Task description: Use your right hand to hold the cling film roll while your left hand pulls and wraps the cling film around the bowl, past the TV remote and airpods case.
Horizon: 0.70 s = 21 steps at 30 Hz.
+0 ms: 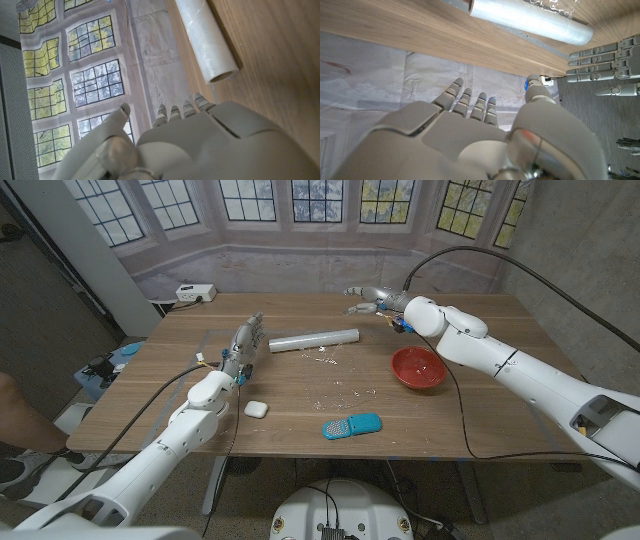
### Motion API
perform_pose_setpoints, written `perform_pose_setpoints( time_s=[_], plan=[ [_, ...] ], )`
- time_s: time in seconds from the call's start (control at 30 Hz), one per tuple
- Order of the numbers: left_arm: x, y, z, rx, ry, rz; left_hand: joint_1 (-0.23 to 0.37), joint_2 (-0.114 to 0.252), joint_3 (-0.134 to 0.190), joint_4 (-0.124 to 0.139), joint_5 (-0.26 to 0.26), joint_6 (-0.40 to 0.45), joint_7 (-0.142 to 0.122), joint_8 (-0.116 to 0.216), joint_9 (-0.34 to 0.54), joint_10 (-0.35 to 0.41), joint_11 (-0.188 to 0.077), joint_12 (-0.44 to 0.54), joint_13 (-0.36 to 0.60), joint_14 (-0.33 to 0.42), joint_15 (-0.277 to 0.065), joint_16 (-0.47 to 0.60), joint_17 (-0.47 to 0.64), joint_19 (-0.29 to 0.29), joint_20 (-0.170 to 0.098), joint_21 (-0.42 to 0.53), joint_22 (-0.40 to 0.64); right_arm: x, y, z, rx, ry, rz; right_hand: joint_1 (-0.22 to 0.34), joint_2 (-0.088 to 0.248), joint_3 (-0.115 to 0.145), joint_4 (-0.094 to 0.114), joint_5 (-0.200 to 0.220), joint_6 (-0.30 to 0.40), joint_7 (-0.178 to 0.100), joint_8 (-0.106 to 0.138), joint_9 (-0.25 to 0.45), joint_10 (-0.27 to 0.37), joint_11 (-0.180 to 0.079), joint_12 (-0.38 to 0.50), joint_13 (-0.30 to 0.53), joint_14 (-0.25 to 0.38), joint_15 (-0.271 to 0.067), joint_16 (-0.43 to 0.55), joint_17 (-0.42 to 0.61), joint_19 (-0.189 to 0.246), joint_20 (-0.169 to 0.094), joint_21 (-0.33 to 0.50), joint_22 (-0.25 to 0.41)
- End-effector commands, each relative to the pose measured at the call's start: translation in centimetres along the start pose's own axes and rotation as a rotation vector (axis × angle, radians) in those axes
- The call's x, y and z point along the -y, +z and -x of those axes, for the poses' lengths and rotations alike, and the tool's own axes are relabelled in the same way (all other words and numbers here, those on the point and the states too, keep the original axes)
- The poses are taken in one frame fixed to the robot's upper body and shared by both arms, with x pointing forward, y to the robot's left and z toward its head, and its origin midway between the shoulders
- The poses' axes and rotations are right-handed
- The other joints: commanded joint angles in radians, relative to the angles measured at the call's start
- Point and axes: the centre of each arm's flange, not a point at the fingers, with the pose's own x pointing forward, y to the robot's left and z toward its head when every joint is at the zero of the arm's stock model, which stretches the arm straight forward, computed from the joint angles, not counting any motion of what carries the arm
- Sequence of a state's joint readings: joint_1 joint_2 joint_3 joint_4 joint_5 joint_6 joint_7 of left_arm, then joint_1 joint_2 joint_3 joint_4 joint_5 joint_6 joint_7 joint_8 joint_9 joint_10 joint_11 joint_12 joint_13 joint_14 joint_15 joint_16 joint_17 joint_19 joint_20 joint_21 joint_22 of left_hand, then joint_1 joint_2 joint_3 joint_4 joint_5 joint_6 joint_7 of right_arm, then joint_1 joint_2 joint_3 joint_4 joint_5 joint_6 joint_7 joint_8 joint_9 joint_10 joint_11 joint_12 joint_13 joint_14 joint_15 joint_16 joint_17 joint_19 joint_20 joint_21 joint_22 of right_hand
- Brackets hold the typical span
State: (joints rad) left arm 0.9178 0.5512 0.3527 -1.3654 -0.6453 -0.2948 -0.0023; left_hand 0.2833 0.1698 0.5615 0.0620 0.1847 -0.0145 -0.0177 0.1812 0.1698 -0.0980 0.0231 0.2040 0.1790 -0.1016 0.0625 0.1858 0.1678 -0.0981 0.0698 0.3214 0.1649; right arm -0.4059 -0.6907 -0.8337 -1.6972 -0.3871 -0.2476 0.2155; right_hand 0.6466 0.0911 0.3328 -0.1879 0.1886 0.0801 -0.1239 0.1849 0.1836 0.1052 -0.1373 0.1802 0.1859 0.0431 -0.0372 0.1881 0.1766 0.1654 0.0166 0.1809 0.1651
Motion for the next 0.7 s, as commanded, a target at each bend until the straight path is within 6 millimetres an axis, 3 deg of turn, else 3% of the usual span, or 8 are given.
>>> perform_pose_setpoints(
  time_s=[0.03,0.3,0.7],
  plan=[
    [0.1,-0.2,0.3,-0.013,0.007,-0.003,0.011,0.000,0.006,-0.002,-0.004,0.000,0.002,0.000,0.004,0.003,0.002,0.000,0.004,0.002,0.006,-0.003,0.002,0.006,-0.002,-0.003,0.006,0.2,0.8,-1.7,0.011,0.066,0.147,0.028,-0.010,0.011,-0.001,-0.002,0.002,-0.029,0.007,0.002,0.000,-0.021,0.006,0.002,0.016,-0.081,0.007,0.002,-0.001,0.008,0.003,0.004],
    [0.1,-0.3,0.4,-0.016,0.017,-0.003,0.012,0.000,0.009,-0.004,-0.004,0.001,0.002,0.000,0.004,0.004,0.003,0.000,0.004,0.006,0.007,-0.002,0.002,0.009,-0.002,-0.006,0.006,0.2,0.9,-2.4,0.010,0.106,0.213,0.065,-0.024,0.021,-0.001,-0.004,0.002,-0.053,0.010,0.002,0.007,-0.039,0.010,0.001,0.024,-0.083,0.009,0.001,-0.009,0.012,0.002,0.004],
    [0.2,-0.1,0.5,-0.012,0.024,-0.001,0.012,0.000,0.013,-0.005,-0.005,0.001,0.002,0.000,0.004,0.007,0.006,0.001,0.004,0.013,0.009,-0.001,0.003,0.013,0.000,-0.011,0.007,-0.5,1.1,-4.1,0.001,0.184,0.299,0.124,-0.052,0.036,-0.005,-0.001,0.001,-0.066,0.013,0.002,0.021,-0.033,0.013,0.001,0.059,-0.078,0.017,0.001,-0.006,0.020,0.005,0.003]
  ],
)
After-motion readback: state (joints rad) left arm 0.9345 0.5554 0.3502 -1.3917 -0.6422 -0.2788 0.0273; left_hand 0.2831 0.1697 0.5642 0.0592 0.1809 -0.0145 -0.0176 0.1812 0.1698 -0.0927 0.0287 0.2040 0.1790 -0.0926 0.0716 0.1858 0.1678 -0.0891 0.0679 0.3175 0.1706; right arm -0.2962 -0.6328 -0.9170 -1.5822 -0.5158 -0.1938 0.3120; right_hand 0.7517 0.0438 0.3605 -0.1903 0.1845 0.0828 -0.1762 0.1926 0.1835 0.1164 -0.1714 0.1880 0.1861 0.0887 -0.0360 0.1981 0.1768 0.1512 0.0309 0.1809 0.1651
